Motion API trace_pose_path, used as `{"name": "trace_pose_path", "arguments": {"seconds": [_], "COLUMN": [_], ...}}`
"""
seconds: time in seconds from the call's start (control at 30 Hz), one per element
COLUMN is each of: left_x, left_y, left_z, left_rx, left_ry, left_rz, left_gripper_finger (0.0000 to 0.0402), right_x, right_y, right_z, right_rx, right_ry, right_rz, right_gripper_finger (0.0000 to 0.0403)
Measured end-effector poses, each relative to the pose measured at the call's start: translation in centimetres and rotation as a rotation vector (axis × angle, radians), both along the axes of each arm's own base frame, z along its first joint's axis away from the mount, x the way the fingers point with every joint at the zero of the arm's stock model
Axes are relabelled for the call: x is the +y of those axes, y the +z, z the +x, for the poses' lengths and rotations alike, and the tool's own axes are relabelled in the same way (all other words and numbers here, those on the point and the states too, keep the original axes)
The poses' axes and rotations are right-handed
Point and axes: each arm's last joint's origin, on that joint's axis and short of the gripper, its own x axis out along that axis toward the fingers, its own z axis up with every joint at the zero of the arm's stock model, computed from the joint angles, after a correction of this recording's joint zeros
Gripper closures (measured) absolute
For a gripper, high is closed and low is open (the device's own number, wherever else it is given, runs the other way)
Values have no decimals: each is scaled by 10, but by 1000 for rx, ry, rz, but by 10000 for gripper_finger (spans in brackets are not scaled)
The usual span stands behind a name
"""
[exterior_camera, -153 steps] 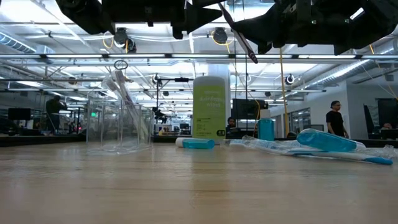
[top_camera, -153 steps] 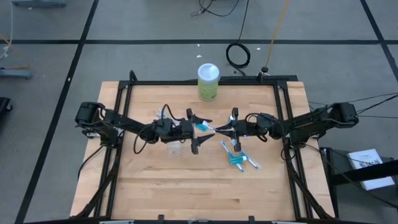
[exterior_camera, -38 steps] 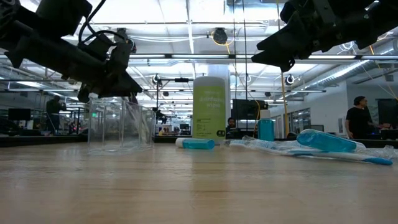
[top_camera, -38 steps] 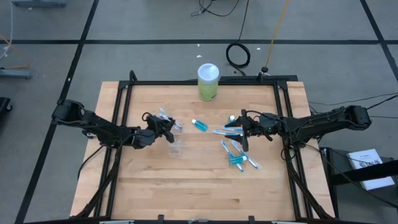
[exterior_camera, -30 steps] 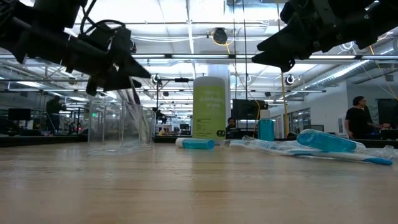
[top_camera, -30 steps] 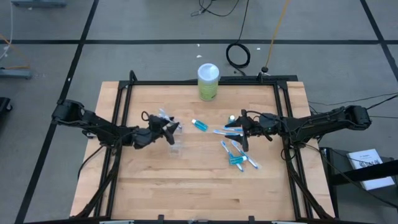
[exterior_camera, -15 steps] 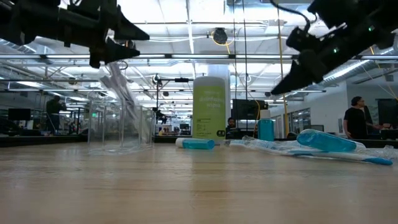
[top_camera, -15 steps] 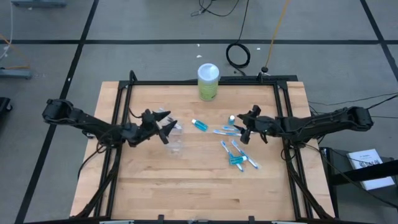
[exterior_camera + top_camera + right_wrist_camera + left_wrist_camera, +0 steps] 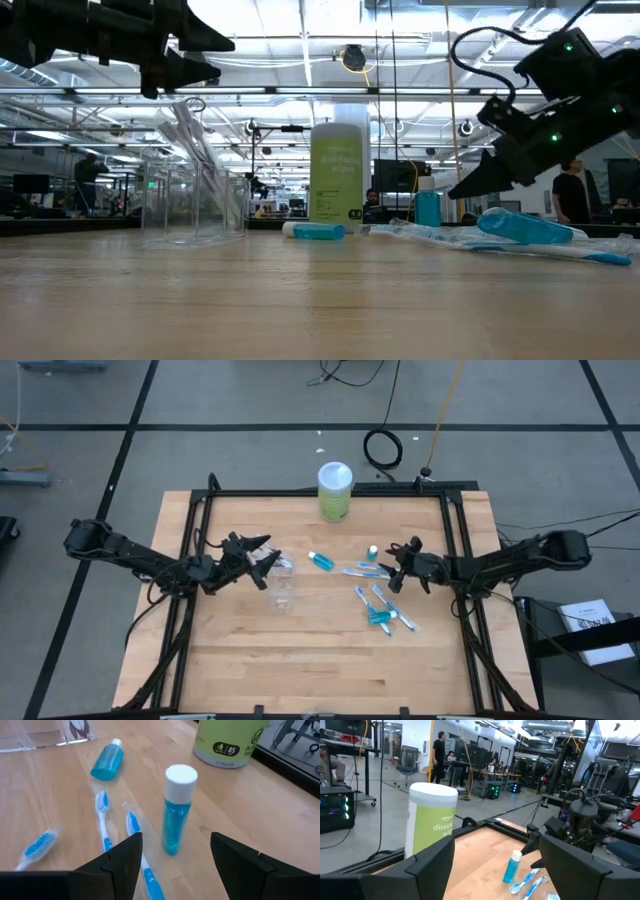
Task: Pick & Place toothbrushing station
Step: Put the top right blue mouthwash into the transparent organizer
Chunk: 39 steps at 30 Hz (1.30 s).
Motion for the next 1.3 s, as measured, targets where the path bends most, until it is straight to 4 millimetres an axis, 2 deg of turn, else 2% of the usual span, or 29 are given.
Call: {"name": "trace_pose_path", "arguments": {"seconds": [0.27, 0.47, 0.6, 0.73, 0.87, 1.2, 1.3], "left_x": [-1, -25, -41, -39, -32, -12, -7], "left_y": [-1, 5, -8, -29, -45, -46, -46], "left_z": [0, -7, -12, -14, -14, -14, -13], "left_rx": [-21, -51, 86, 230, 299, 302, 297], "left_ry": [-17, -262, -349, -196, -31, 239, 270], "left_rz": [-45, -54, -51, -113, -152, -85, -88], "left_gripper_finger": [103, 103, 103, 103, 103, 103, 103], "right_x": [-4, -4, -4, -4, -4, -4, -4], "right_y": [-9, -10, -10, -10, -10, -9, -9], "right_z": [7, 7, 8, 8, 8, 8, 8], "right_rx": [-29, -30, -28, -25, -28, -45, -43], "right_ry": [37, 38, 41, 46, 44, 39, 39], "right_rz": [34, 34, 28, 19, 23, 33, 33], "right_gripper_finger": [177, 177, 177, 177, 177, 177, 177]}}
